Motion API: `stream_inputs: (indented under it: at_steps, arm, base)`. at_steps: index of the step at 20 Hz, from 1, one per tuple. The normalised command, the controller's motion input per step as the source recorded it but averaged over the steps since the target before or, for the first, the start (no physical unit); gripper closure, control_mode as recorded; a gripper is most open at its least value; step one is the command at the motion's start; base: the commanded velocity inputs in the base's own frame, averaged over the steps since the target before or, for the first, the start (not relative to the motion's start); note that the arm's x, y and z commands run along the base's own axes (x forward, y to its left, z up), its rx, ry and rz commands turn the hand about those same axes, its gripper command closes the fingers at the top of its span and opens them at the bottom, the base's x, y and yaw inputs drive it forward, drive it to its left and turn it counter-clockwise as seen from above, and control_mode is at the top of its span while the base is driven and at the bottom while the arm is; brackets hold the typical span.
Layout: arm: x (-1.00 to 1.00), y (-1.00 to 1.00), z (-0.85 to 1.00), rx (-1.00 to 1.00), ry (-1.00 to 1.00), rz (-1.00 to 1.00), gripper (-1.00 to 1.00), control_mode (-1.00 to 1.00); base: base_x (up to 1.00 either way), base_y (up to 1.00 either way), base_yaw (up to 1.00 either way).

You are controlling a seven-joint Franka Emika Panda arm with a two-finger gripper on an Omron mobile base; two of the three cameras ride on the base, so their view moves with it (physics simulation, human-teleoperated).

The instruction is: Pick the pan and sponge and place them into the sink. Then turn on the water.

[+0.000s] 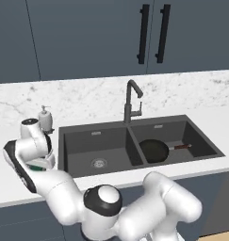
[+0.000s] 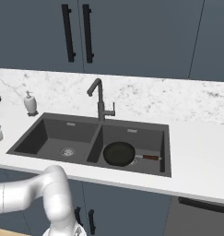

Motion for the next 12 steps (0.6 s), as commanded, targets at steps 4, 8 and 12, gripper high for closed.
stream_inputs:
  at_steps: [4, 8, 12]
  arm:
    - [0.0, -0.96, 0.17, 0.0, -0.16, -0.04, 1.0, -1.0]
    - [0.0, -1.0, 0.35, 0.0, -0.01, -0.04, 1.0, -1.0]
    - [0.07, -1.0, 0.44, 0.04, 0.08, -0.05, 1.0, -1.0]
  base:
    - [0.0, 0.0, 0.0]
    - [0.0, 0.0, 0.0]
    - [0.0, 0.0, 0.0]
